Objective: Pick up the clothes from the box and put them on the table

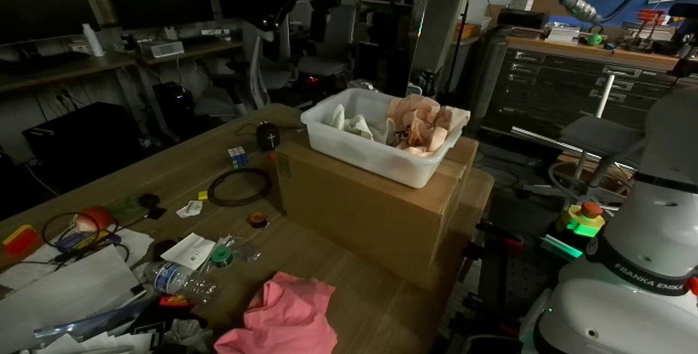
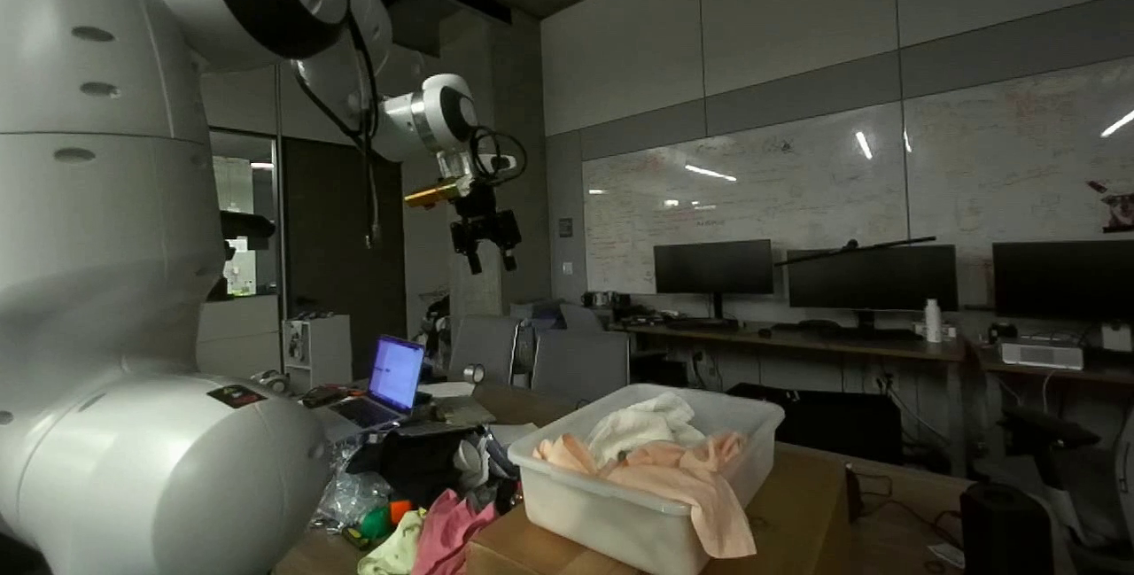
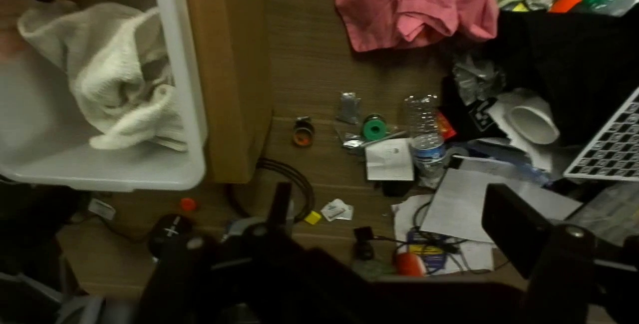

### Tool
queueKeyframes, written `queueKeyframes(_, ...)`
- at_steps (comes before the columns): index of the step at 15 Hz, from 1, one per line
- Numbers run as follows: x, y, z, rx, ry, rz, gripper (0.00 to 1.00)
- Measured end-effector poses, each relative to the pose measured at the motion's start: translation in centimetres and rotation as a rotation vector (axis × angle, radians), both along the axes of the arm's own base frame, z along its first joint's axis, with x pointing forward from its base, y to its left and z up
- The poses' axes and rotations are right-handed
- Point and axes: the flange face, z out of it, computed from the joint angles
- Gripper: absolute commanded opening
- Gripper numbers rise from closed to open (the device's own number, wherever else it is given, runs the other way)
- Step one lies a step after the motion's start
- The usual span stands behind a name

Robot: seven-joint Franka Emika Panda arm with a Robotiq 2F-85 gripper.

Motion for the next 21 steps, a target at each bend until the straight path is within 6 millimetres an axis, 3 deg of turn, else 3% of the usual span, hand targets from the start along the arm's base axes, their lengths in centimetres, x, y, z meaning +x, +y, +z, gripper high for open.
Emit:
queueKeyframes(4,1.0,-8.3,-3.0,-0.013,0.055,-0.181,0.99)
queueKeyframes(8,1.1,-13.4,-6.6,-0.023,0.119,-0.27,1.0)
queueKeyframes(13,1.1,-17.3,-10.1,-0.033,0.186,-0.301,1.0)
queueKeyframes(21,3.0,-21.4,-12.9,-0.039,0.201,-0.156,1.0)
